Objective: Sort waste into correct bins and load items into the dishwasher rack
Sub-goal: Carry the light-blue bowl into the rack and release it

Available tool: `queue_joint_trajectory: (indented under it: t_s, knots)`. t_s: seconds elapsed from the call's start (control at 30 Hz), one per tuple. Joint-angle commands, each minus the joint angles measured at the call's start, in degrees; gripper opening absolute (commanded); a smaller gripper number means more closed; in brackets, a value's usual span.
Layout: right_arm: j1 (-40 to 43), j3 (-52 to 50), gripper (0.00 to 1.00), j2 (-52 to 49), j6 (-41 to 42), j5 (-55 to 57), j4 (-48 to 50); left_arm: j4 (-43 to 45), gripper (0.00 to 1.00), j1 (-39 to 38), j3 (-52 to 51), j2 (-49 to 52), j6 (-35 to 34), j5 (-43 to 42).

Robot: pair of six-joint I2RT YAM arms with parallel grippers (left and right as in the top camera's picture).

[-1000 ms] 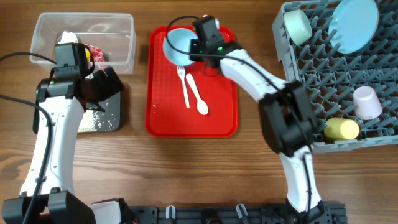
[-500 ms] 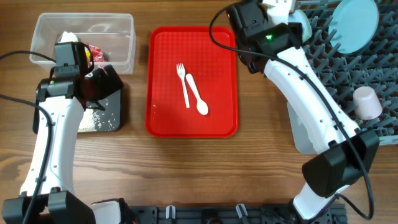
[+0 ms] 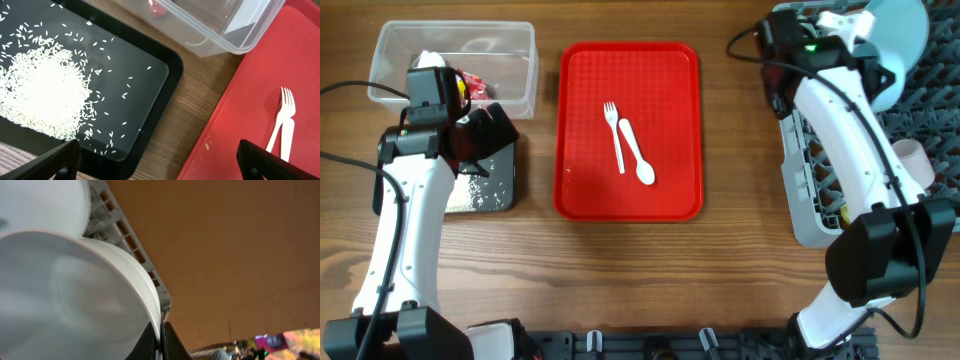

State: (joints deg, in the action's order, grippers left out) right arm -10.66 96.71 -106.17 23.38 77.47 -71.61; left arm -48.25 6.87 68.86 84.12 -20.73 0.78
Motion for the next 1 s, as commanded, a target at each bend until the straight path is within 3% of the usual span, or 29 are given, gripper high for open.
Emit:
queue_joint_trajectory:
  t_s: [0.0,0.1,0.43,0.6,0.97]
  knots:
    - [0.5,-0.5,0.04,-0.3,2.1,-1.0,1.6,0.5,1.00,0.2,0.5,0.4,-0.7,0.0]
    - [0.5,-0.6,0.04,-0.3,-0.3,-1.1,4.6,0.5,1.00,0.2,0.5,0.4,-0.7,0.0]
    - [0.6,-11.9,0.04,-0.3,-26.8,-1.7,32.4,1.2,1.00,0.2,0.5,0.4,-0.7,0.0]
    - [1.0,-15.5,0.04,-0.3,-34.4,-2.5,42.1,1.2,1.00,0.2,0.5,0.4,-0.7,0.0]
    - [3.3,-16.8,0.04,-0.5,-41.1,-7.1,49.5,1.1,1.00,0.2,0.5,0.4,-0.7,0.0]
